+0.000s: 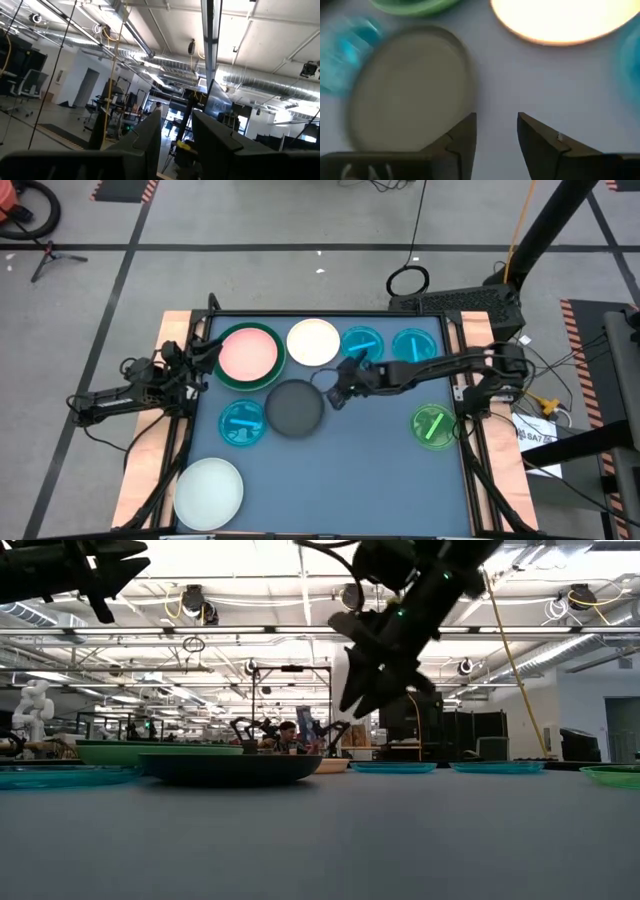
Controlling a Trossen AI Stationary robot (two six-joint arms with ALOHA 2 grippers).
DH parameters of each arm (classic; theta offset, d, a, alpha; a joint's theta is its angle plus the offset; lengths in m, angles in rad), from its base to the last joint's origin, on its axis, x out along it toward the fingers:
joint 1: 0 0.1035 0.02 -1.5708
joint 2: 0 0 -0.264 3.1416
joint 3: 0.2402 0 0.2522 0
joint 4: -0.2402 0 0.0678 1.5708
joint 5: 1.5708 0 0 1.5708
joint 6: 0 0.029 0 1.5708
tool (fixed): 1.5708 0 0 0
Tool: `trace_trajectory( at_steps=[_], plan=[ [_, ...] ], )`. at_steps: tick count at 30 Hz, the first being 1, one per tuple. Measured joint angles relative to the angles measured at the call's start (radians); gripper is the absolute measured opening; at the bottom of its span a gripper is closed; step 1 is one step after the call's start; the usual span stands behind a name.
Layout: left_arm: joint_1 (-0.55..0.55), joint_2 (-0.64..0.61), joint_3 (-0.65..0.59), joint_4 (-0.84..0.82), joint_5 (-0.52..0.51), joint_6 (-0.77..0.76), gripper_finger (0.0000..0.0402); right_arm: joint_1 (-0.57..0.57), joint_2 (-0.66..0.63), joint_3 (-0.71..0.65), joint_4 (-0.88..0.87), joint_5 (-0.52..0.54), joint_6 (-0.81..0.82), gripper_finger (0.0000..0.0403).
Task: Stack plastic plates
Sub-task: Stack the black plate on top of the pink plate
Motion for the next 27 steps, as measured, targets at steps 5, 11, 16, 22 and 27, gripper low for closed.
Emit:
trace_trajectory(
  at_steps=[5,11,16,22,27],
  plan=[
    [0.000,0.000,0.000,0.000,-0.022,0.014,0.0115,-0.032,0.037,-0.059,0.143,-0.040,0.101,0.0169],
    [0.000,0.000,0.000,0.009,-0.026,0.032,0.0115,-0.039,0.127,-0.058,0.293,0.007,0.060,0.0187],
    [0.000,0.000,0.000,0.008,-0.025,0.038,0.0115,-0.044,0.170,-0.058,0.343,0.005,0.044,0.0182],
    [0.000,0.000,0.000,0.007,-0.026,0.047,0.0115,-0.040,0.210,-0.057,0.395,-0.026,0.031,0.0179],
    [0.000,0.000,0.000,0.007,-0.026,0.049,0.0115,-0.036,0.263,-0.052,0.484,-0.053,0.012,0.0179]
  ],
)
